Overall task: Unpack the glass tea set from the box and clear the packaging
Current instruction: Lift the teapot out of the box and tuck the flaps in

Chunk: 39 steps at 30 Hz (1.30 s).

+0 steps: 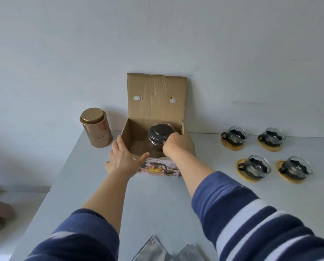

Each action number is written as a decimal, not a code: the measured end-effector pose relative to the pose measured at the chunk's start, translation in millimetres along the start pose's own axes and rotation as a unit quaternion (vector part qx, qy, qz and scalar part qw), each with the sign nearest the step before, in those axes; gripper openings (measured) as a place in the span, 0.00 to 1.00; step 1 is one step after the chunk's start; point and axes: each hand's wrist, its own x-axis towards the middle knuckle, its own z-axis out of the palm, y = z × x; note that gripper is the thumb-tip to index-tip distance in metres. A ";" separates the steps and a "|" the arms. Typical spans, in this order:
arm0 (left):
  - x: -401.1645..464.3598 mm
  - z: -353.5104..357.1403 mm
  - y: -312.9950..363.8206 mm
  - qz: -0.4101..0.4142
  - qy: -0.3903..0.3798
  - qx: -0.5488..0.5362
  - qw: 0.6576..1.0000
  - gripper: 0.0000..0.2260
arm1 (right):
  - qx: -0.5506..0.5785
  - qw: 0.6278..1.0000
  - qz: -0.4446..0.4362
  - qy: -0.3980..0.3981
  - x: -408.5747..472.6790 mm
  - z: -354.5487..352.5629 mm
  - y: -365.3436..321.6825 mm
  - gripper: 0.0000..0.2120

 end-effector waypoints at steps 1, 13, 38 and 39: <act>0.7 0.0 0.5 -0.002 -0.002 -0.003 1.000 0.51 | -0.001 1.000 -0.013 0.009 -2.1 -3.9 0.5 0.18; 20.4 -23.8 6.4 -0.078 0.021 -0.053 0.995 0.17 | 0.187 0.979 -0.080 0.009 2.4 -114.9 32.4 0.12; -23.5 -39.8 -63.7 -0.078 0.034 -0.025 0.996 0.23 | 0.166 0.974 0.119 0.099 69.4 -33.5 134.9 0.20; -23.5 -39.9 -64.2 -0.080 0.033 -0.029 0.996 0.23 | 0.171 0.974 0.119 0.095 69.1 -34.6 134.7 0.23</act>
